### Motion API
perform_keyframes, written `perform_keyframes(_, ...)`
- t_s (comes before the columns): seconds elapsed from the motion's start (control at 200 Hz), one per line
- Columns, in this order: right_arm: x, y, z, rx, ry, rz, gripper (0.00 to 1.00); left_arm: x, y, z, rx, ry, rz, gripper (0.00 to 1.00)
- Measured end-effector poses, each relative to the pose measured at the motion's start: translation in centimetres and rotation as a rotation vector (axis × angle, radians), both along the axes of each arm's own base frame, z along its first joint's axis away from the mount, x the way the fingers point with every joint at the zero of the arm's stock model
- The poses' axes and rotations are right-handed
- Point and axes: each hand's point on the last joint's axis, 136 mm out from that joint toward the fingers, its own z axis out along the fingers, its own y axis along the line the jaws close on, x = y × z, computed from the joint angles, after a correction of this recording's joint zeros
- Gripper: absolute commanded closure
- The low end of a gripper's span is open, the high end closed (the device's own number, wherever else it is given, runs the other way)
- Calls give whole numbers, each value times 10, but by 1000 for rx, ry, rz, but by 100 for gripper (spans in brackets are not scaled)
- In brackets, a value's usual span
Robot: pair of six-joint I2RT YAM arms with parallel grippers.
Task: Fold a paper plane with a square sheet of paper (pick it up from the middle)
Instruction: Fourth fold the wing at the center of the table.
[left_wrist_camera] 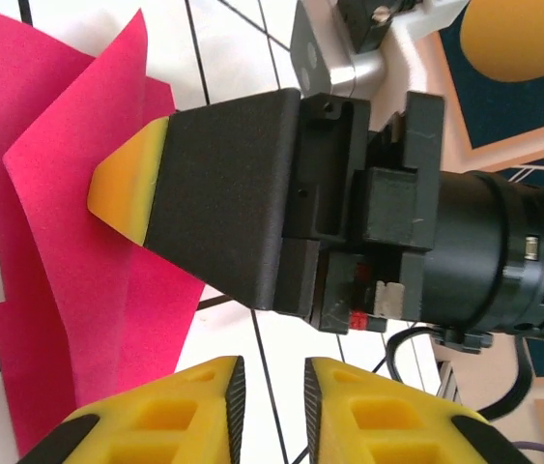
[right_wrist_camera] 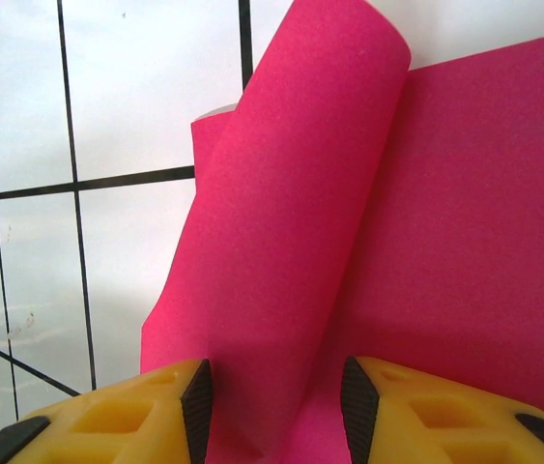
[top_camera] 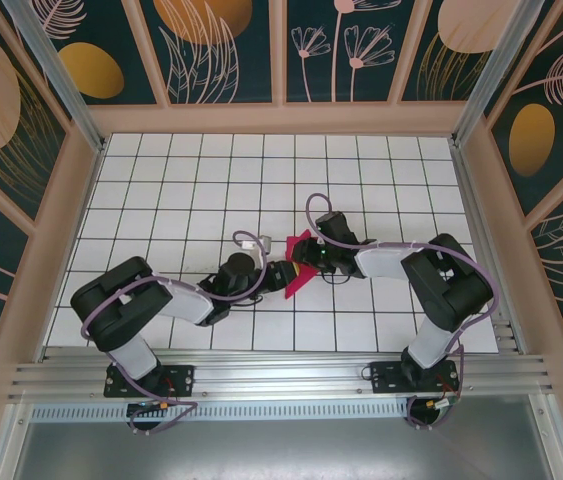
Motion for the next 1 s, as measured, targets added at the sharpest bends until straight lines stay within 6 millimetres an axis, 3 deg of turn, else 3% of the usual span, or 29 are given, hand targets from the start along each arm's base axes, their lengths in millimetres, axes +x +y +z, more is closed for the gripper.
perform_keyframes(0.335,2,2,0,3,11,-11,57,-4,2,-40,117,102,-6,79)
perform_keyframes(1.001,6,2,-3,-13,24,-19,58,-1,3,-50,146,119,8,78)
